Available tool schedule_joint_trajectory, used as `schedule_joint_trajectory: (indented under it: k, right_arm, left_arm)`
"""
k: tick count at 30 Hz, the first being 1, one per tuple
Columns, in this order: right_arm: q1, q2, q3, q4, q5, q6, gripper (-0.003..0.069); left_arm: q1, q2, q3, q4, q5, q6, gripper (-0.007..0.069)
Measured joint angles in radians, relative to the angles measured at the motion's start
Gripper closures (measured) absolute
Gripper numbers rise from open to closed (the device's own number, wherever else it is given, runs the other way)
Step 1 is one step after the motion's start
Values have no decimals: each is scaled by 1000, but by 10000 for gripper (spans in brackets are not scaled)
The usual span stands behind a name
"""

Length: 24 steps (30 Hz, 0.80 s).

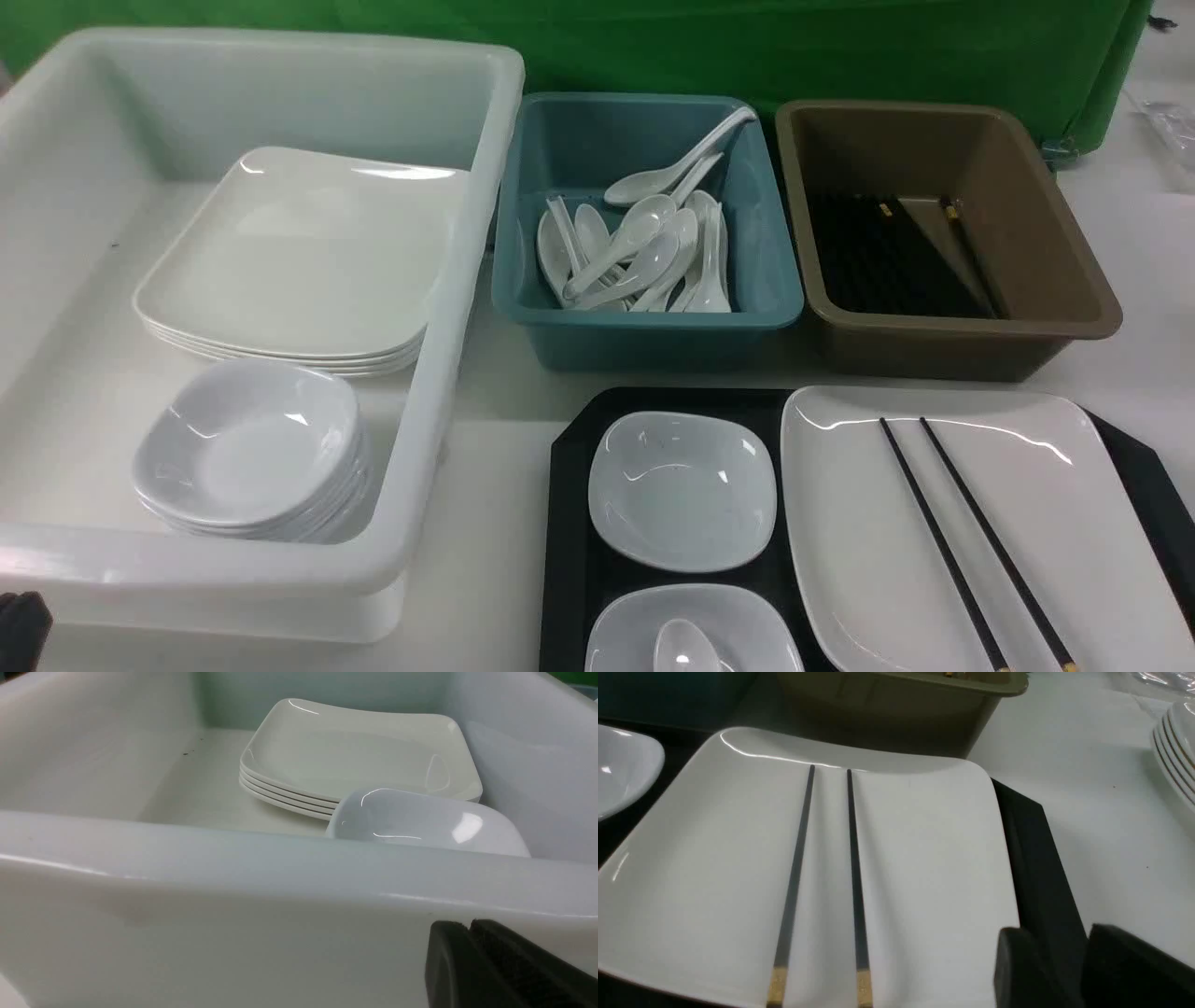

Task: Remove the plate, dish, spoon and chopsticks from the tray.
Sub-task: Use the right arm to grab a pair of chopsticks from the plate

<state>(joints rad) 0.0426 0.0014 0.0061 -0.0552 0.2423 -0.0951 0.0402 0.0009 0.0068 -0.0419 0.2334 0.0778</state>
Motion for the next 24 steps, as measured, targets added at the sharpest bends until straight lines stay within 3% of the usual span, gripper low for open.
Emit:
schedule_joint_trajectory:
  k: [21, 24]
  right_arm:
    - [0, 0, 0, 0, 0, 0, 417]
    - [0, 0, 0, 0, 0, 0, 417]
  left_arm:
    - [0, 0, 0, 25, -11, 0, 607]
    - [0, 0, 0, -100, -94, -53, 607]
